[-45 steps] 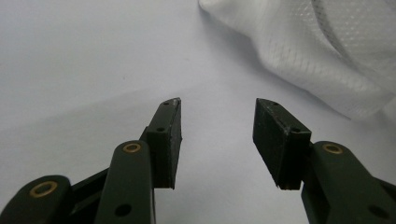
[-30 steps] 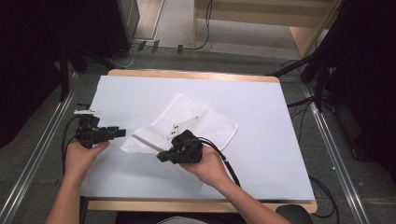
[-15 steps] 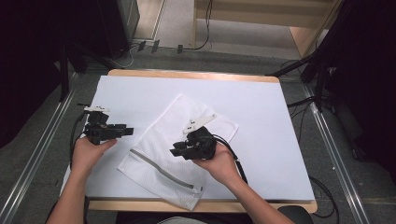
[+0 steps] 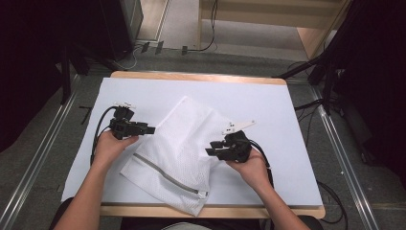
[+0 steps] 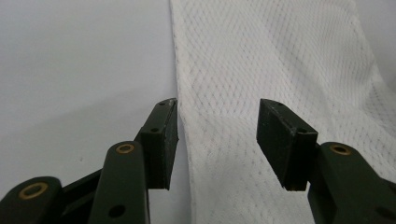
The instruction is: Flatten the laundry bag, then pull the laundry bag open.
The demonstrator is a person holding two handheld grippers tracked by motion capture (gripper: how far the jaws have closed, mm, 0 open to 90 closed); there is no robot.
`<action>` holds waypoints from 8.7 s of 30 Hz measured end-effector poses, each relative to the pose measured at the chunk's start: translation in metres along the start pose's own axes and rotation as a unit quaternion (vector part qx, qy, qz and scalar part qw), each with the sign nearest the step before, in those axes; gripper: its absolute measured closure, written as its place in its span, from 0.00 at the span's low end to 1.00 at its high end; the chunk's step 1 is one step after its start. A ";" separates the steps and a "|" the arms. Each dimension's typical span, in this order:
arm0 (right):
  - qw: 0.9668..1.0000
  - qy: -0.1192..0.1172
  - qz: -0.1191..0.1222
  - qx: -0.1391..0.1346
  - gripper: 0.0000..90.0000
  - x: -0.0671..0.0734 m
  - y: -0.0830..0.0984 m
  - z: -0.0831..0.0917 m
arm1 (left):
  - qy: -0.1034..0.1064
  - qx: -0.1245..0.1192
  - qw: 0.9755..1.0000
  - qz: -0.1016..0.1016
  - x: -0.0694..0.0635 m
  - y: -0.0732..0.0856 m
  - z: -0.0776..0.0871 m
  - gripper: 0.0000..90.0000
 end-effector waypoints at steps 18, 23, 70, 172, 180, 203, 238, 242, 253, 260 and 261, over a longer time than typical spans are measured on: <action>0.993 0.089 -0.059 0.043 0.54 -0.055 0.042 -0.004 | -0.008 0.015 1.000 -0.004 0.012 0.001 -0.020 0.55; 0.994 0.100 -0.028 0.045 0.51 -0.050 0.039 -0.012 | -0.006 0.023 1.000 -0.002 0.012 0.004 -0.024 0.56; 0.984 0.147 -0.096 0.034 1.00 -0.107 0.010 -0.011 | 0.031 0.011 0.999 0.018 -0.002 0.015 -0.006 1.00; 0.985 0.156 -0.048 0.053 0.79 -0.077 0.007 -0.039 | -0.021 0.001 0.998 0.063 0.015 0.015 -0.010 1.00; 0.987 0.136 -0.064 0.061 1.00 -0.082 0.004 -0.039 | -0.014 0.000 0.998 0.058 0.011 0.014 -0.013 1.00; 0.989 0.119 -0.082 0.037 0.84 -0.107 -0.001 -0.024 | -0.001 -0.033 0.997 0.064 0.011 0.008 -0.005 0.73; 0.996 0.042 -0.071 0.039 0.91 -0.035 0.043 0.021 | 0.069 0.006 0.995 -0.073 -0.086 -0.001 -0.023 0.51; 0.995 0.030 -0.075 0.053 0.98 -0.029 0.048 0.016 | 0.075 0.009 0.994 -0.084 -0.095 -0.002 -0.030 0.52; 0.995 0.012 -0.063 0.076 0.98 -0.011 0.060 0.007 | 0.086 0.015 0.991 -0.099 -0.108 -0.004 -0.047 0.52; 0.995 0.013 -0.058 0.075 0.98 -0.004 0.057 0.004 | 0.092 0.017 0.989 -0.113 -0.116 -0.005 -0.052 0.53; 0.996 0.011 -0.054 0.072 0.98 -0.003 0.056 0.002 | 0.092 0.018 0.989 -0.115 -0.117 -0.005 -0.052 0.53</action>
Point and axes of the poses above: each handheld gripper's, and its own axes: z roughly backward along the jaws, y roughly out of its underside, x roughly to its left, the point moved 6 cm from there along -z, roughly forward along the jaws, and after that the axes turned 3 degrees about z, right-handed, at the moved point
